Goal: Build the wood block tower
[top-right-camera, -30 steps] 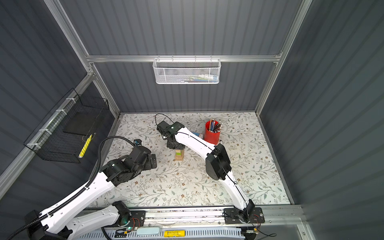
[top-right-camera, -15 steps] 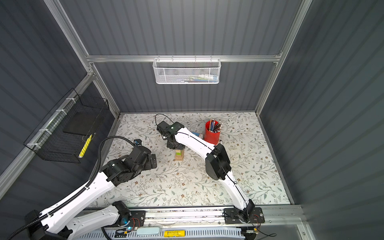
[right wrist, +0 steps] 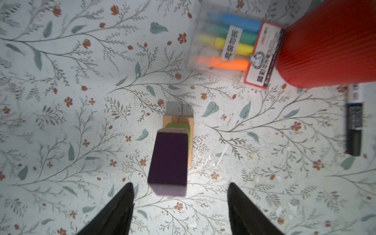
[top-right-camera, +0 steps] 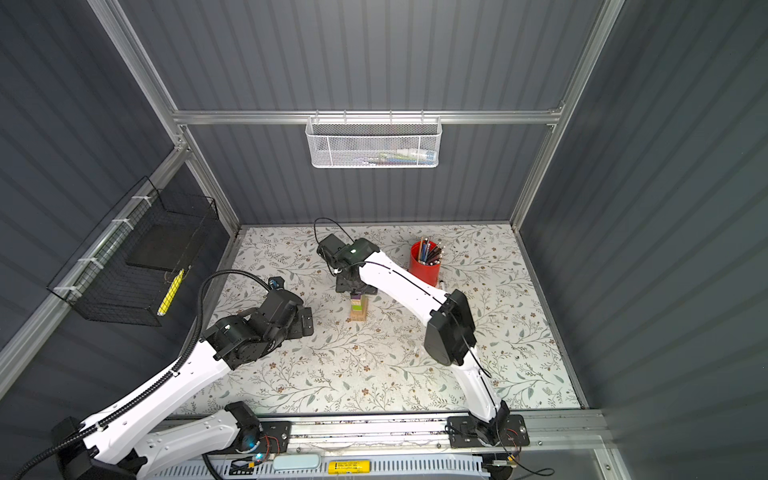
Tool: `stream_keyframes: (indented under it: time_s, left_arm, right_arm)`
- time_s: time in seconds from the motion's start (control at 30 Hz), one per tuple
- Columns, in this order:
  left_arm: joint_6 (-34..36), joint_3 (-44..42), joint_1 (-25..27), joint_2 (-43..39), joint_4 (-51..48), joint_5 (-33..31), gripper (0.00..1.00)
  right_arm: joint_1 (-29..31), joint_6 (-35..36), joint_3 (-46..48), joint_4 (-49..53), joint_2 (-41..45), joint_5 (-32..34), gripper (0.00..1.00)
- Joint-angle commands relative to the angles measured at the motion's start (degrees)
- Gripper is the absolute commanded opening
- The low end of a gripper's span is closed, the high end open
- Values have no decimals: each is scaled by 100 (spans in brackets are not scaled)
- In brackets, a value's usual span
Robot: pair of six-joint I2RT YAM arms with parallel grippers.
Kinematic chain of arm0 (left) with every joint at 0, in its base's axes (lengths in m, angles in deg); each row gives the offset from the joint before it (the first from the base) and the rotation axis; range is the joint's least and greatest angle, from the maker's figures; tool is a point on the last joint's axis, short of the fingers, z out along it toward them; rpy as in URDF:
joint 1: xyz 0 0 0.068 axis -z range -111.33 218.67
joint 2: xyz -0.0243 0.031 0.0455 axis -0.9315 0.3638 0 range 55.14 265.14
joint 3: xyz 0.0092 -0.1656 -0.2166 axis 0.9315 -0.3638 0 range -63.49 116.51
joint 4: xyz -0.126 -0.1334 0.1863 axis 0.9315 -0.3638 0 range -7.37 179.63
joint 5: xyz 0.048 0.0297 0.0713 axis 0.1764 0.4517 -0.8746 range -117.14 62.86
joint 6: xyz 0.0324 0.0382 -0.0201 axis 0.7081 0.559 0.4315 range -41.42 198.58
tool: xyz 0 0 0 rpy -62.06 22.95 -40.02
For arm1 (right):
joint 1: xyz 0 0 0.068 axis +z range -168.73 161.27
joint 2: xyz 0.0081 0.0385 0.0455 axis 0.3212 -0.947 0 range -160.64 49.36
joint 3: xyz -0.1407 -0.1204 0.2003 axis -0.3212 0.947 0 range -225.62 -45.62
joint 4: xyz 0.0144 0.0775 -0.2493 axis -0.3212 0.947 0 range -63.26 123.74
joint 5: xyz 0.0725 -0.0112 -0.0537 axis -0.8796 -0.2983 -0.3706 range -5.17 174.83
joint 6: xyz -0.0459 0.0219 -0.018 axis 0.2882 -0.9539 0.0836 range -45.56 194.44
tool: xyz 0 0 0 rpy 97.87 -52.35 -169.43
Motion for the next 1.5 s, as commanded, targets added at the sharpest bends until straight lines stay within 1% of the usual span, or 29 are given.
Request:
stream_keyframes:
  time_s: [0.0,0.1,0.17,0.27,0.33,0.47,0.53,0.6,0.67,0.73,0.8,0.83,0.9,0.97,1.0,1.03,1.07,1.1,1.13,1.17,1.2,1.23,1.27,1.3,1.33,1.37,1.4,1.43,1.47]
  left_arm:
    - [282,359,-45,38,-81,-120,100]
    - [447,469,-54,80,70,-288,100]
    - [534,534,-67,154,218,-493,100]
    - [708,688,-141,339,448,-758,100]
    - [906,638,-337,501,836,-913,100]
    - [966,383,-1389,851,1598,-811,100]
    - [1119,34,-1997,992,2307,-724,100]
    - [1177,-393,-2467,1112,3015,-875,100]
    - [1475,-830,-2845,1313,3802,-1002,100]
    - [1923,-1230,-3037,1622,4744,-1143,100]
    - [2341,-1573,-3138,1952,5593,-1177,100]
    - [2548,-1764,-3153,2140,6162,-1172,100]
    - [2952,-2118,-3163,2436,7180,-909,100]
    - [3299,-2409,-3169,2741,8189,-706,100]
    - [3527,-2576,-3178,2920,8745,-514,100]
    - [3653,-2705,-3188,3140,9290,-450,100]
    - [3665,-2685,-3233,3277,9379,-303,100]
    - [3680,-2656,-3249,3384,9303,-110,100]
    - [3790,-2758,-3245,3539,9628,80,100]
    - [3847,-2861,-3250,3696,9961,188,100]
    - [3877,-3008,-3250,3853,10389,287,100]
    - [3936,-3153,-3250,3991,10767,418,100]
    - [4055,-3211,-3250,4131,11148,461,100]
    - [4027,-3134,-3251,4093,10943,479,100]
    - [3873,-2962,-3270,3999,10353,447,100]
    - [3745,-2843,-3387,4051,10204,425,100]
    - [3592,-2818,-3580,4061,10231,614,100]
    - [3513,-2795,-3636,3992,9993,677,100]
    - [3508,-2787,-3637,3984,9963,673,100]
  right_arm:
    - [-37,359,447,-225,799,152,83]
    - [-188,666,1078,-626,1506,77,98]
    - [-329,905,1587,-909,2007,110,99]
    - [-590,1210,2420,-1239,2756,517,99]
    - [-1030,1371,3206,-1591,3354,573,99]
    - [-2146,1751,4913,-2653,4554,626,99]
    - [-2657,2157,5885,-3463,5155,819,99]
    - [-3186,2616,6742,-4321,5588,890,99]
    - [-3705,2976,7509,-5224,5874,1079,99]
    - [-4257,3153,8065,-5877,5897,1072,99]
    - [-4616,3402,8604,-6751,5753,1111,99]
    - [-4789,3513,8860,-7223,5605,988,99]
    - [-5000,3667,9247,-8104,5228,757,99]
    - [-5133,3857,9674,-9208,4858,358,99]
    - [-5205,3957,9879,-9927,4659,60,99]
    - [-5241,4079,9837,-10049,4592,-171,99]
    - [-5270,4204,9823,-10121,4574,-468,99]
    - [-5297,4410,10021,-10830,4452,-773,99]
    - [-5355,4448,10065,-11161,4270,-1039,99]
    - [-5400,4472,10064,-11128,4136,-1307,99]
    - [-5413,4578,10287,-11770,3863,-1561,99]
    - [-5400,4665,10562,-12700,3601,-1775,99]
    - [-5399,4660,10655,-12767,3691,-1769,99]
    - [-5407,4581,10590,-12361,3849,-1634,99]
    - [-5417,4523,10385,-12050,3775,-1508,99]
    - [-5406,4559,10308,-12055,3686,-1477,99]
    - [-5408,4549,10370,-12214,3672,-1490,99]
    - [-5407,4552,10344,-12123,3695,-1488,99]
    - [-5408,4561,10356,-12104,3719,-1490,99]
